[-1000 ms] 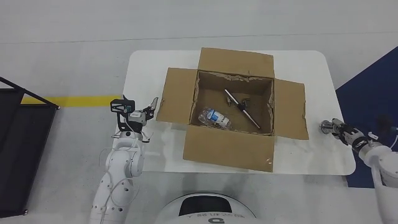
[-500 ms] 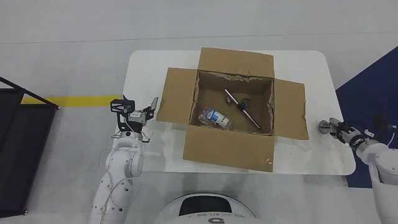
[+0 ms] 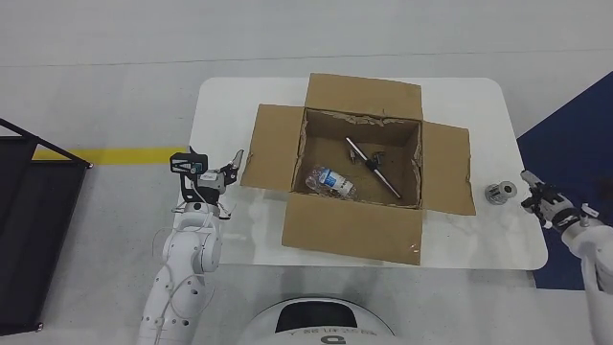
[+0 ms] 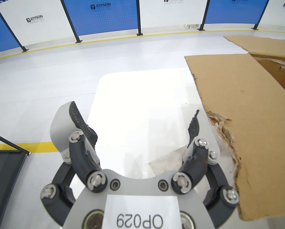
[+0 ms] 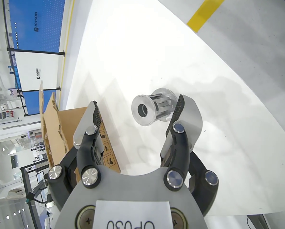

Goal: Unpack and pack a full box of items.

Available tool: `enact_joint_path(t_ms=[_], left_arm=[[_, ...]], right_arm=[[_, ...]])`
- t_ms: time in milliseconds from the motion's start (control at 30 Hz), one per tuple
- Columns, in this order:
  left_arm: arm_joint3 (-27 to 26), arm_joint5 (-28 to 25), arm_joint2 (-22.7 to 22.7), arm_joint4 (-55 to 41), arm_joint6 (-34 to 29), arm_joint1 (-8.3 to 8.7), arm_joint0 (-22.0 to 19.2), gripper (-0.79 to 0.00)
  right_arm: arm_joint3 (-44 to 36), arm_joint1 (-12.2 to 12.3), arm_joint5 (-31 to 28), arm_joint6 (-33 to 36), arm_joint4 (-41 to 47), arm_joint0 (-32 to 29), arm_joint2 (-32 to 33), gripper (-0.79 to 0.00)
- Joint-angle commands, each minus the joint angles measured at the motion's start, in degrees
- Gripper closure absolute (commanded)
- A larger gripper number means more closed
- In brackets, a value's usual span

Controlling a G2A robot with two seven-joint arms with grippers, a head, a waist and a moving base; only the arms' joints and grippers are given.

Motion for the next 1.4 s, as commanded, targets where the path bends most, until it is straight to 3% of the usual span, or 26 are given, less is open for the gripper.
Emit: enact_joint_path(t_ms=[0, 100, 233, 367, 833, 1067, 1200, 1367], left_arm=[[0.0, 0.0, 0.0, 0.0, 0.0, 0.0, 0.0, -0.785], [0.0, 0.0, 0.0, 0.0, 0.0, 0.0, 0.0, -0.785], [0.0, 0.0, 0.0, 0.0, 0.0, 0.0, 0.0, -0.785], [0.0, 0.0, 0.0, 0.0, 0.0, 0.0, 0.0, -0.785], [0.0, 0.0, 0.0, 0.0, 0.0, 0.0, 0.0, -0.785], [0.0, 0.0, 0.0, 0.0, 0.0, 0.0, 0.0, -0.785], [0.0, 0.0, 0.0, 0.0, 0.0, 0.0, 0.0, -0.785], [0.0, 0.0, 0.0, 0.0, 0.0, 0.0, 0.0, -0.785]], right_arm=[[-3.32, -0.42, -2.45, -1.62, 3.04, -1.83, 1.86, -0.68], [-10.75, -1.11, -7.47, -3.06, 5.71, -5.2, 3.52, -0.785], [-22.74, -1.59, -11.05, -2.49, 5.22, -7.8, 3.47, -0.785], [-31.11, -1.44, -9.11, -1.09, 1.0, -5.96, -0.54, -0.785], [-32.59, -1.28, -8.85, 0.33, -1.43, -5.01, -2.51, -0.785], [-43.76, -0.15, -9.8, 9.17, -20.9, 2.2, -16.92, -0.785], [-42.46, 0.18, -6.94, 15.72, -30.68, 11.26, -29.09, -0.785], [-33.94, -0.63, 0.09, 19.9, -41.56, 24.89, -43.26, -0.785]])
